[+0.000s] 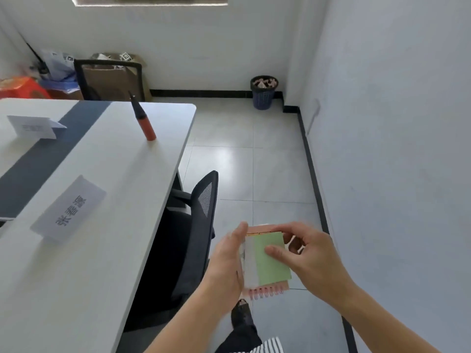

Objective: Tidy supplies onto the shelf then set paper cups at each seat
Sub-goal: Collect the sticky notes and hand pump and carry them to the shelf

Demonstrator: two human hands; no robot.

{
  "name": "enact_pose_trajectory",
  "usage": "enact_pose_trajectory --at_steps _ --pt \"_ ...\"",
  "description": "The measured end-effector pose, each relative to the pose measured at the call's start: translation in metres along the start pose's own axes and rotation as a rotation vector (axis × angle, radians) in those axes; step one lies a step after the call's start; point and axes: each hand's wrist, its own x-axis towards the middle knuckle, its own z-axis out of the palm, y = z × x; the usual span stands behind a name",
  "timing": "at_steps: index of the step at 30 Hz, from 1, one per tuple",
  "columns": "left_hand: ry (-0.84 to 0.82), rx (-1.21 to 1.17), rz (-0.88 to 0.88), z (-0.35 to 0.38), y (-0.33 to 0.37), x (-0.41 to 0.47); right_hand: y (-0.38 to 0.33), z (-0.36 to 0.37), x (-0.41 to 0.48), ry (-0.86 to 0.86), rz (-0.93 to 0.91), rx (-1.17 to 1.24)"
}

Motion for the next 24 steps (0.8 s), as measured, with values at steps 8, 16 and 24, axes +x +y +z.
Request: enact_pose_trajectory --at_steps 8,16,24 --pt "0.223 0.068 0.037 0.049 0.079 0.1 0.007 -0.03 0.111 -0.041 0.259 0.167" --pt "0.337 0.099 -0.042 0.068 0.109 0.193 0.032 -0.039 0.205 -0.021 0.157 0.084" --pt "0.568 0.063 -0.006 0.08 0.181 0.316 0.068 -0.065 0.379 -0.363 0.109 0.185"
